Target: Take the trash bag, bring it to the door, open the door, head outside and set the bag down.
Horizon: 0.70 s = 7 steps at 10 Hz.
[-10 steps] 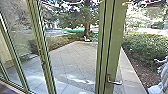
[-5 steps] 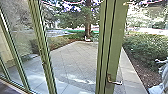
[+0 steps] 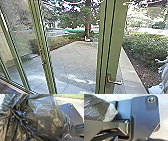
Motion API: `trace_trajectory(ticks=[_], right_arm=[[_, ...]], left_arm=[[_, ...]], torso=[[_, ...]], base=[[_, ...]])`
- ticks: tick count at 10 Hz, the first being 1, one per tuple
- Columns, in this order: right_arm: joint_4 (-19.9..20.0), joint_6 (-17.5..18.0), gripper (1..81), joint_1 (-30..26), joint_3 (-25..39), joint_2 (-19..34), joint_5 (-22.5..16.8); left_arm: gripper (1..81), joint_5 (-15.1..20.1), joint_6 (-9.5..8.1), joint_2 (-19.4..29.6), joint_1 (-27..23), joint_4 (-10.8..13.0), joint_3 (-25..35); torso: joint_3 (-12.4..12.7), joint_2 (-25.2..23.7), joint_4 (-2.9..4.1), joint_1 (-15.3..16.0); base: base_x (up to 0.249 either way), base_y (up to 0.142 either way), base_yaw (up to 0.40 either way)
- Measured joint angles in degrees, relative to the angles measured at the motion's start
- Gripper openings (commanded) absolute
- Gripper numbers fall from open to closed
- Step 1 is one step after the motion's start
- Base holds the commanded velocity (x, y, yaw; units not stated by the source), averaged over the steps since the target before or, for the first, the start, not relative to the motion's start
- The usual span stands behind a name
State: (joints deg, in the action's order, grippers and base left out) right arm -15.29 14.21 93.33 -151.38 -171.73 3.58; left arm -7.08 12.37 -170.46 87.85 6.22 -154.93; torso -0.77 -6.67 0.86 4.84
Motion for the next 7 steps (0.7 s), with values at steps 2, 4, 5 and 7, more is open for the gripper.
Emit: trace_trajectory(ticks=[2,4,5,7], right_arm=[[0.0,0.0,81.1,0.13,1.13,0.98,0.07],[0.0,0.0,81.1,0.35,5.49,3.18,0.02],[0.0,0.0,81.1,0.33,8.66,4.78,0.05],[0.0,0.0,81.1,0.33,15.82,8.78,0.05]], left_arm=[[1.0,0.0,-0.2,0.34,0.0,0.0,0.11],[1.0,0.0,-0.24,0.76,0.02,-0.02,0.3],[1.0,0.0,-0.26,0.8,0.16,-0.02,0.4],[1.0,-0.07,-0.41,0.98,0.44,-0.02,0.74]], torso=[[0.0,0.0,0.0,0.0],[0.0,0.0,0.0,0.0],[0.0,0.0,0.0,0.0],[0.0,0.0,0.0,0.0]], base=[[0.0,0.0,0.0],[0.0,0.0,0.0],[0.0,0.0,0.0],[0.0,0.0,0.0]])
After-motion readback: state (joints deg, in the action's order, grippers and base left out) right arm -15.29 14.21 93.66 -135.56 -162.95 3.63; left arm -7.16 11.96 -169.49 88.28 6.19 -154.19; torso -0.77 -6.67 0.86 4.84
